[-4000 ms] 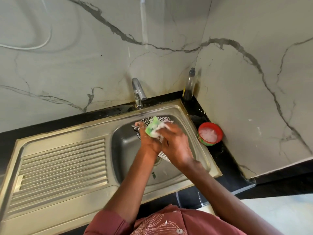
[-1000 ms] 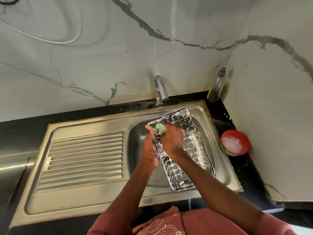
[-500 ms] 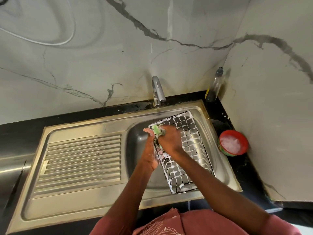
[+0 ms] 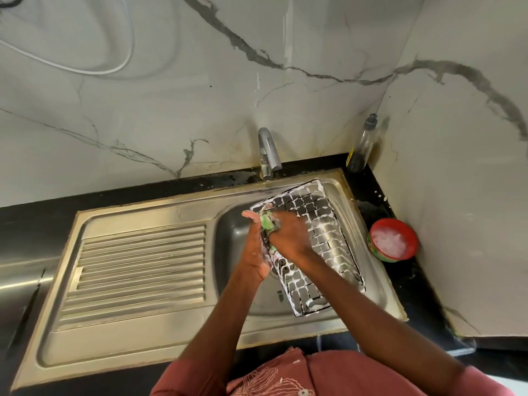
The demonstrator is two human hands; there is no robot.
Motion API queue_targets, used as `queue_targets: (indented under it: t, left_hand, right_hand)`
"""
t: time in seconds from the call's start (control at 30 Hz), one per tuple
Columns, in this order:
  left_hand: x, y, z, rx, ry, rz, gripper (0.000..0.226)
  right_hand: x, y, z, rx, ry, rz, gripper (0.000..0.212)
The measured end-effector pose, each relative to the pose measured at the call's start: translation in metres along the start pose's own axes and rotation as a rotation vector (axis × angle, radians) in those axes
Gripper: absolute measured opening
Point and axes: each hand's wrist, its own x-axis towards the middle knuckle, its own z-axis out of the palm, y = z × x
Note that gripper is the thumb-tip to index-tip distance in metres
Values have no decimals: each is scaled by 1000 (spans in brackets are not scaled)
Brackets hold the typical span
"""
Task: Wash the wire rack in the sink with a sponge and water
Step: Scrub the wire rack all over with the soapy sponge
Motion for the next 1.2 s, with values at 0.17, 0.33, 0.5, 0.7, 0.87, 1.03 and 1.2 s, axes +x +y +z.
queue_targets:
  t: [0.17,0.33,0.5,0.7,0.87,1.03,1.2]
  left_hand:
    - [5,-1,-5,-24,30,6,69]
    - [11,-8,-9,-39,29,9,132]
    - [2,1,-3,-122,-24,67,126]
    - [-3,13,-7,-227,-66,103,97]
    - [-14,29,-8,-251,31,83,95]
    - [-11,29,-11,-177,-2,175,82]
    - [-2,25,-9,-132,-22,167,102]
  right_hand:
    - [-15,1,-6,67,-75,-50,23]
    - [-6,16,-10,2,42,1,29]
    - [-5,19,7,-46,-77,-15,42]
    - [-18,11,-7,149,-275,-59,41]
    - [-21,9,-6,224,-156,2,40]
    - [8,11,0,1,62,-16,28]
    - [-3,13,21,-7,-118,-74,41]
